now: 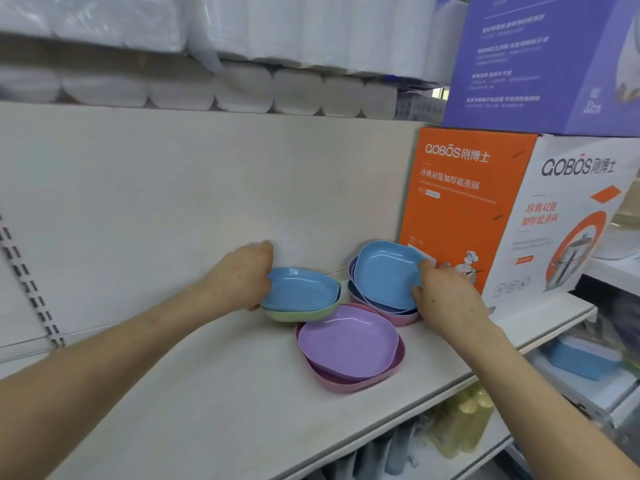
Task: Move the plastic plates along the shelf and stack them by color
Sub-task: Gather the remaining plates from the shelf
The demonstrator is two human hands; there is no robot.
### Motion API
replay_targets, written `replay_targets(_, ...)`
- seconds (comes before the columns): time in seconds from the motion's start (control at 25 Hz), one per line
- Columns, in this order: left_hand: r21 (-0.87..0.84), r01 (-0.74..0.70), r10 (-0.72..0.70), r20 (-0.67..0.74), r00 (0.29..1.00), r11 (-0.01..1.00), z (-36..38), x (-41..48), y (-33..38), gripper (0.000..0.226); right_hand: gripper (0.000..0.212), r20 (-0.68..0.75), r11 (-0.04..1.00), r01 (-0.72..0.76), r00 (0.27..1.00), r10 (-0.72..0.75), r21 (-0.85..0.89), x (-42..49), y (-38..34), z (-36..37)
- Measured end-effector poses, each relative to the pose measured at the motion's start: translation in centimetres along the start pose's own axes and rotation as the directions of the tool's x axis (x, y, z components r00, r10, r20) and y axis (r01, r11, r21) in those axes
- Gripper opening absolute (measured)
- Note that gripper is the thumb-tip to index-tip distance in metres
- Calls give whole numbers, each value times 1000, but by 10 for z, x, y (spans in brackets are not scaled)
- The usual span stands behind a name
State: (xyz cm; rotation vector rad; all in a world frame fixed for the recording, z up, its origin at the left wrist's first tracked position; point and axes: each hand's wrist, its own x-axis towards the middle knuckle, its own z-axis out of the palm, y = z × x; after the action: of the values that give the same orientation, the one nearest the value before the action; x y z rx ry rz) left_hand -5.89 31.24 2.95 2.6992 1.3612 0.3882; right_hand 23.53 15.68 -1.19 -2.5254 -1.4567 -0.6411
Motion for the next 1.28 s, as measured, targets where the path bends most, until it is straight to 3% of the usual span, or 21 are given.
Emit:
replay_targets(0.12, 55, 4, 0, -81, 997, 998, -8, -12, -5, 14, 29, 4, 1000, 5, 1000, -5, -13, 6, -8, 5)
replay_targets(0.32, -38, 37, -42, -142, 989, 999, -18, -27, -21, 21, 36, -3, 999, 37, 999, -37, -15, 12, -17, 9)
replay_targets(0.56, -297, 122, -172, -149, 974, 947, -26, -46, -31, 35, 40, -29, 998, 55, 998, -54, 30, 18, -24, 4)
replay_targets(0.76, -611, 158, -263, -85, 961, 776, -24, -56, -27, 28, 40, -136, 958, 73, 990, -36, 276, 23, -23, -3)
replay_targets(0.92, -631, 147, -247, -74, 966, 762, -18, -62, -32, 31, 50, -158, 874, 84, 987, -8, 478, 25, -24, -18)
replay_targets(1.08, -532, 142, -253, -140, 957, 835, -23, -78, -50, 49, 48, -228, 685, 222, 970, -84, 694, 16, -54, -39)
replay_targets(1.28, -548, 154, -305, -196, 932, 822, -49, -128, -93, 61, 79, -157, 589, 218, 976, -154, 778, -14, -123, -72)
